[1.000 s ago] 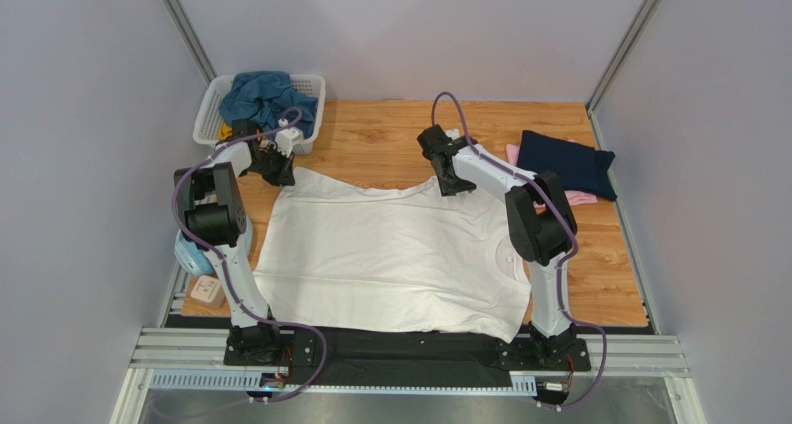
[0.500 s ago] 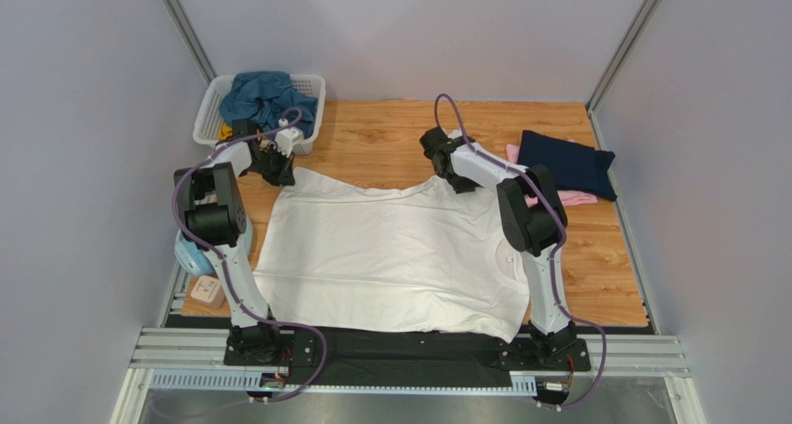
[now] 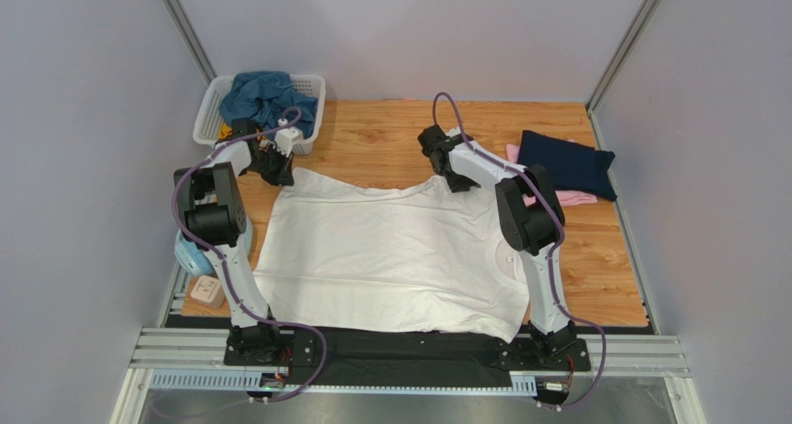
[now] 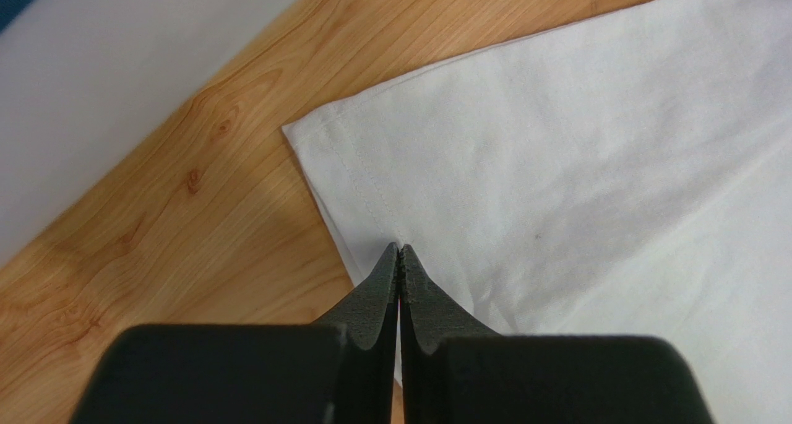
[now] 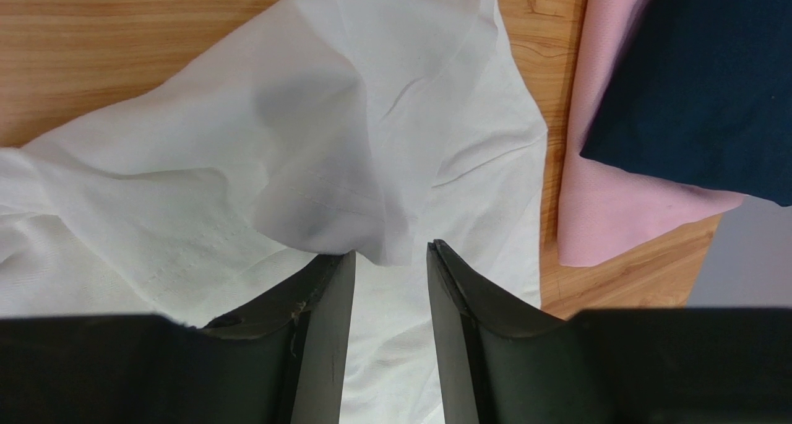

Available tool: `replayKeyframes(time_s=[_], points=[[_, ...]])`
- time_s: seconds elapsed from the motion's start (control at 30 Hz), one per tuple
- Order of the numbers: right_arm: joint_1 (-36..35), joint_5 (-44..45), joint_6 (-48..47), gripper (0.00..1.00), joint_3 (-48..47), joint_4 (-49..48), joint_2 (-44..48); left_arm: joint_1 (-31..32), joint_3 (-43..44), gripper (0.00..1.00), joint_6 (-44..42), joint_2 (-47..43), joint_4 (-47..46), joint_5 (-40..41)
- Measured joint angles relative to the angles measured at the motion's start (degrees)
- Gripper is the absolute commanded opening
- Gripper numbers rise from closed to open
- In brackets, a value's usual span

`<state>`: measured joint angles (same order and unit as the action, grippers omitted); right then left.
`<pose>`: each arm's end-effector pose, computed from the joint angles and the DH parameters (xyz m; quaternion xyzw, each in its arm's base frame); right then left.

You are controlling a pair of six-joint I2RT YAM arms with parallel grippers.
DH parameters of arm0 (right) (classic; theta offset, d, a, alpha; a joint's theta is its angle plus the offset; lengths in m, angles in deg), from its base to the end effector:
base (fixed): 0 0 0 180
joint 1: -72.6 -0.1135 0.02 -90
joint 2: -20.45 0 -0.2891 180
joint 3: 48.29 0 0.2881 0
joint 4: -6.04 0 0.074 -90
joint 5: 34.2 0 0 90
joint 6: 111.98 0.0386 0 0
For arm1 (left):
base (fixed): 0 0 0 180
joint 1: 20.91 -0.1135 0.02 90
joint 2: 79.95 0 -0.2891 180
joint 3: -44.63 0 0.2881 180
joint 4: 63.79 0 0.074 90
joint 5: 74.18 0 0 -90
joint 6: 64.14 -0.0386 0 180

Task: Fold and stack the t-shirts
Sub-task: Grap the side of the flattened tshirt furthest away from the robot with both arms

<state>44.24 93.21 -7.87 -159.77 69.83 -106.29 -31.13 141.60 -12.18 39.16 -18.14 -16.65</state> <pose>0.4430 0.2125 0.1666 -0.0866 0.9394 -0.2648 0.1999 0.4640 0.0626 0.1588 0.2788 0.9016 -0.1748 0.2809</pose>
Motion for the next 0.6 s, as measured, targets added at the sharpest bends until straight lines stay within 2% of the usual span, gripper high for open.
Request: replayKeyframes(time_s=[0.23, 0.4, 0.43, 0.47, 0.6], points=[[-0.24, -1.62, 0.55, 0.37, -0.44, 0.00, -1.38, 0.00, 0.00, 0.03, 0.00, 0.00, 0.24, 0.17], [-0.35, -2.05, 0.85, 0.16, -1.03, -0.07, -2.05, 0.00, 0.00, 0.03, 0.00, 0.00, 0.33, 0.22], [-0.35, -2.12, 0.94, 0.05, -1.22, -0.15, -2.23, 0.00, 0.00, 0.03, 0.00, 0.00, 0.35, 0.24], [-0.35, -2.14, 1.03, 0.01, -1.29, -0.17, -2.36, 0.00, 0.00, 0.03, 0.00, 0.00, 0.35, 0.24], [-0.31, -2.14, 1.11, 0.00, -1.42, -0.13, -2.40, 0.00, 0.00, 0.03, 0.00, 0.00, 0.42, 0.31]])
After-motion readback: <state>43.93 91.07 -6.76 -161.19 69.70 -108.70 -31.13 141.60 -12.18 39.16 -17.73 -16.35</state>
